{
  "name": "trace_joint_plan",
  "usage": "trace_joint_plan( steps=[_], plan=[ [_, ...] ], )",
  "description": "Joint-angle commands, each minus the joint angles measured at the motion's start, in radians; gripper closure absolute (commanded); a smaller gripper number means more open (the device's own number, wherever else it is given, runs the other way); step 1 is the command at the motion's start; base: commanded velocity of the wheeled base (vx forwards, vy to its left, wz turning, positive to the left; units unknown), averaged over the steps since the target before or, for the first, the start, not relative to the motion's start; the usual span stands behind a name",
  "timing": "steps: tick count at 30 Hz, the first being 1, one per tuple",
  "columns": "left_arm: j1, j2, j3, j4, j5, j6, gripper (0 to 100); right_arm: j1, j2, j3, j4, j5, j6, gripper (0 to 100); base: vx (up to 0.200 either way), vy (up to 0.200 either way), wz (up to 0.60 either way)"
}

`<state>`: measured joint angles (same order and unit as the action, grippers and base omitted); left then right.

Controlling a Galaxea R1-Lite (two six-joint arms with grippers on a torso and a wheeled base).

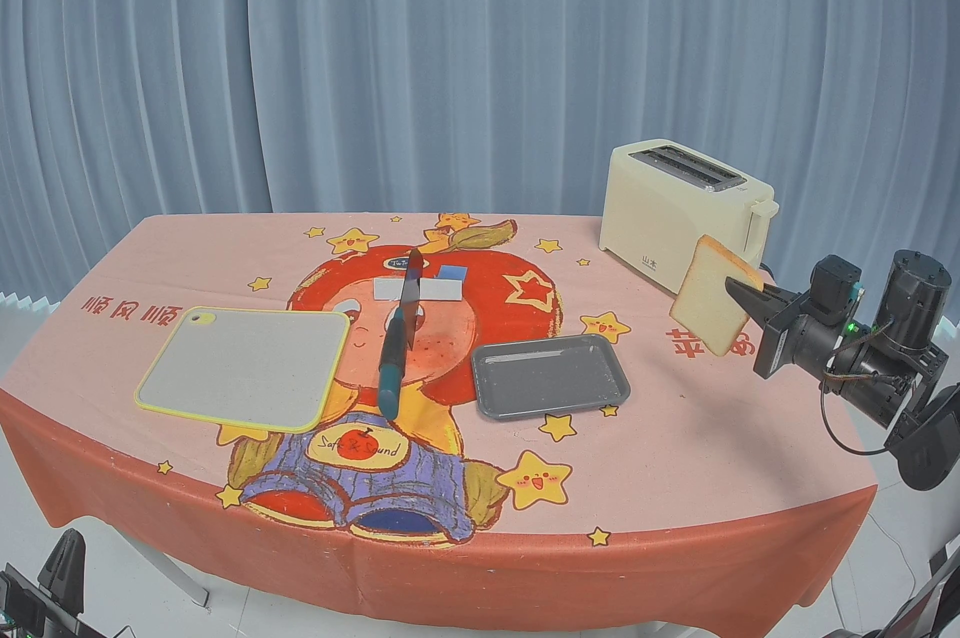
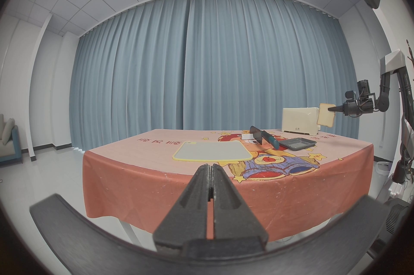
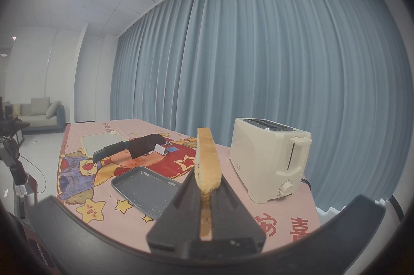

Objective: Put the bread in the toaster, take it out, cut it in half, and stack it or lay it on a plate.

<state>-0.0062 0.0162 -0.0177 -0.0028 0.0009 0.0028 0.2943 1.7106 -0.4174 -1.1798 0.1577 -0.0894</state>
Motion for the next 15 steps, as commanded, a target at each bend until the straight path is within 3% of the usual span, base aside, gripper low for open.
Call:
trace_joint_plan(
  steps=[1,5,15],
  plan=[
    [0.000,-0.002,0.018,0.000,0.001,0.000,100,0.002,0.003,0.003,-0.003,0.000,-0.001,100,0.000,0.200,0.00],
    [0.000,-0.002,0.018,0.000,-0.001,0.000,100,0.014,0.012,0.016,-0.063,-0.001,-0.010,100,0.000,0.200,0.00],
    [0.000,-0.002,0.018,0.000,-0.001,0.000,100,0.016,0.014,0.025,-0.066,-0.013,-0.012,100,0.000,0.200,0.00]
  ],
)
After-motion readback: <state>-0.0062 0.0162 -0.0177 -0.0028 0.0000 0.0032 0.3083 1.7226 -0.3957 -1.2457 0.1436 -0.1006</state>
